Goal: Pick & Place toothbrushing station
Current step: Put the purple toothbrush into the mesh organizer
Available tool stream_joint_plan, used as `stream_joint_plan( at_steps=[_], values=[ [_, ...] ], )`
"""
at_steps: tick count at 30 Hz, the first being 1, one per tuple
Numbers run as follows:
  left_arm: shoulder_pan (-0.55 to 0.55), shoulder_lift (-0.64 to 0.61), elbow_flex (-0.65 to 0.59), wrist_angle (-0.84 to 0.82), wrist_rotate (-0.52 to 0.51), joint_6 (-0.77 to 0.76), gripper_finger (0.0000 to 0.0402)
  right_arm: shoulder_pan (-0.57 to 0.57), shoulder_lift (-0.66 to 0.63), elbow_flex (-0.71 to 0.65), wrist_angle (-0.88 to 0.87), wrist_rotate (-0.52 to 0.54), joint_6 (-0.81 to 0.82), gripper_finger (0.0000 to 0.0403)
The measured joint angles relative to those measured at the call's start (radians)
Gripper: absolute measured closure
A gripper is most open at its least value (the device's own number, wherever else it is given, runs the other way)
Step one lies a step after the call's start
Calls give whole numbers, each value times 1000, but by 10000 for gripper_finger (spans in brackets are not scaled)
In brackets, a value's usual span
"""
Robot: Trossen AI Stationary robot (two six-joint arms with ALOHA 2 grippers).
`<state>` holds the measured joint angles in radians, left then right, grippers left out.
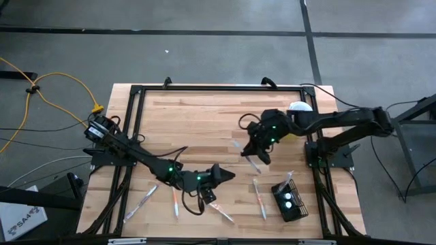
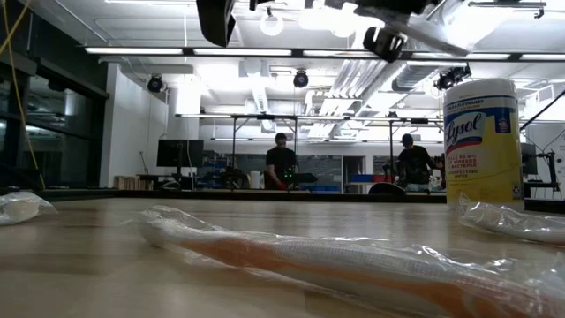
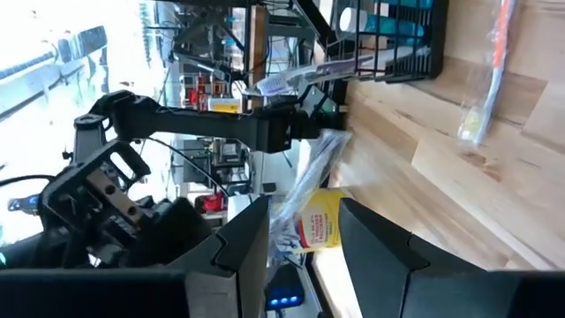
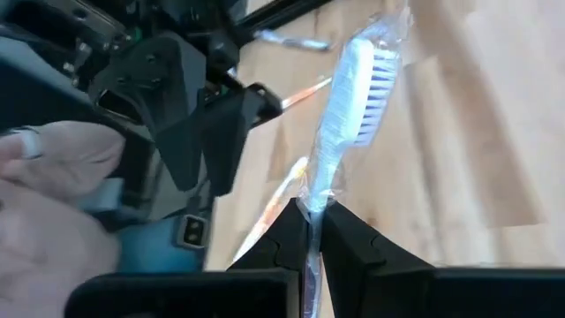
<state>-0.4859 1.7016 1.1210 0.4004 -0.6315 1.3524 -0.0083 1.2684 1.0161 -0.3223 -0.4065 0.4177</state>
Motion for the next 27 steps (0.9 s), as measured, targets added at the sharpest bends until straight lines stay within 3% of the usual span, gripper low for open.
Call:
stream_joint_plan(
  at_steps=[16,27],
  values=[
    [-4,0,1,2,1,-59,270,226,-263,-2,-184,490,-31,389],
    [-6,-1,1,5,-27,-90,270,537,-274,-2,-198,886,32,389]
  ],
)
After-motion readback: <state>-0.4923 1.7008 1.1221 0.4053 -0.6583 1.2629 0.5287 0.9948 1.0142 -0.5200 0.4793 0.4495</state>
